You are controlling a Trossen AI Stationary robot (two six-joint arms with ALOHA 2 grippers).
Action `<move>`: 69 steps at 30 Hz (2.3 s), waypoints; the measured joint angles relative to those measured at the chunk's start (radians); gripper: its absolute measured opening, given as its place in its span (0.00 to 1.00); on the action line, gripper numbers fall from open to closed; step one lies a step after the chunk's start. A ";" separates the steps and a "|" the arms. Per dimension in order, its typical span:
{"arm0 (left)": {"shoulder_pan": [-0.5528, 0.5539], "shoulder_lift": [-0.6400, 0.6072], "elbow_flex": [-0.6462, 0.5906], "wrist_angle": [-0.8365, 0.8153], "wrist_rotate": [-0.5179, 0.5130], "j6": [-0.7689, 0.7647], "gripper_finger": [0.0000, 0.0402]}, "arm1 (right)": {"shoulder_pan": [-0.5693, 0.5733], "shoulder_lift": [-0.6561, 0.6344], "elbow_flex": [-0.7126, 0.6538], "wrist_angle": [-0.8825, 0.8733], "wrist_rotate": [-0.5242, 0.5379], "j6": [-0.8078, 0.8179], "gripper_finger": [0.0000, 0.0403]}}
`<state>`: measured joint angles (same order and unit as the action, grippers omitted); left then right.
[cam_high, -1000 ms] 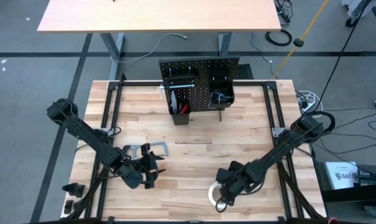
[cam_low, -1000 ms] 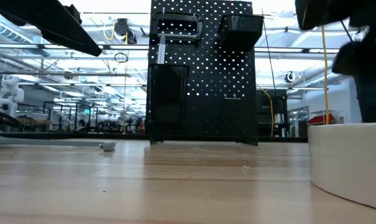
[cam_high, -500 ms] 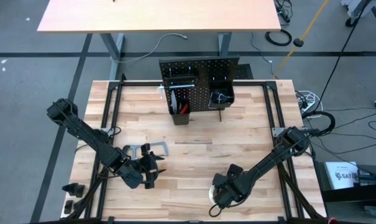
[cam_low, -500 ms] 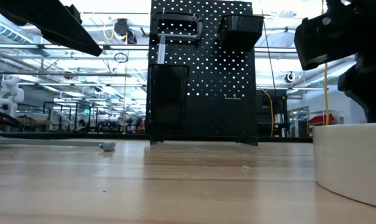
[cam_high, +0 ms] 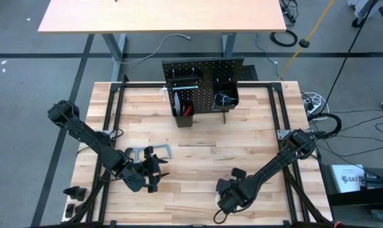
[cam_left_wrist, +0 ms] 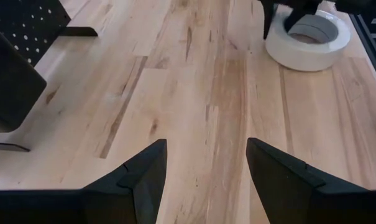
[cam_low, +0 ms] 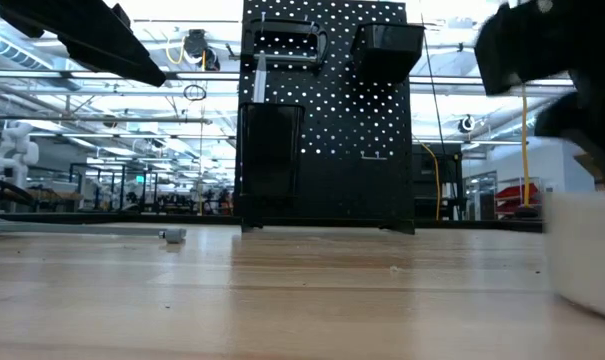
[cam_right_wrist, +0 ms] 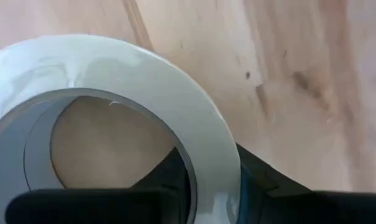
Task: Hang tools onto peg board
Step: Hang the white tape on the pegboard
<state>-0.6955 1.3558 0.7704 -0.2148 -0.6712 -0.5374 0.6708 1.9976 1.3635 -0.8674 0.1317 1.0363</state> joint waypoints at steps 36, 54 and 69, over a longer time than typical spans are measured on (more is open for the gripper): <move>-0.001 -0.001 0.000 0.024 0.013 -0.005 0.56 | 0.122 -0.255 0.855 -0.703 0.674 -0.113 0.17; 0.009 0.276 0.001 0.695 -0.083 0.081 0.56 | 0.129 -0.837 -0.280 -0.628 0.925 0.583 0.17; 0.108 0.524 0.001 1.074 -0.085 0.202 0.56 | -0.091 -0.678 -0.789 0.185 1.275 0.739 0.17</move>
<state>-0.5870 1.8797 0.7712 0.8594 -0.7559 -0.3359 0.5799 1.3194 0.5747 -0.6827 1.4063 1.7750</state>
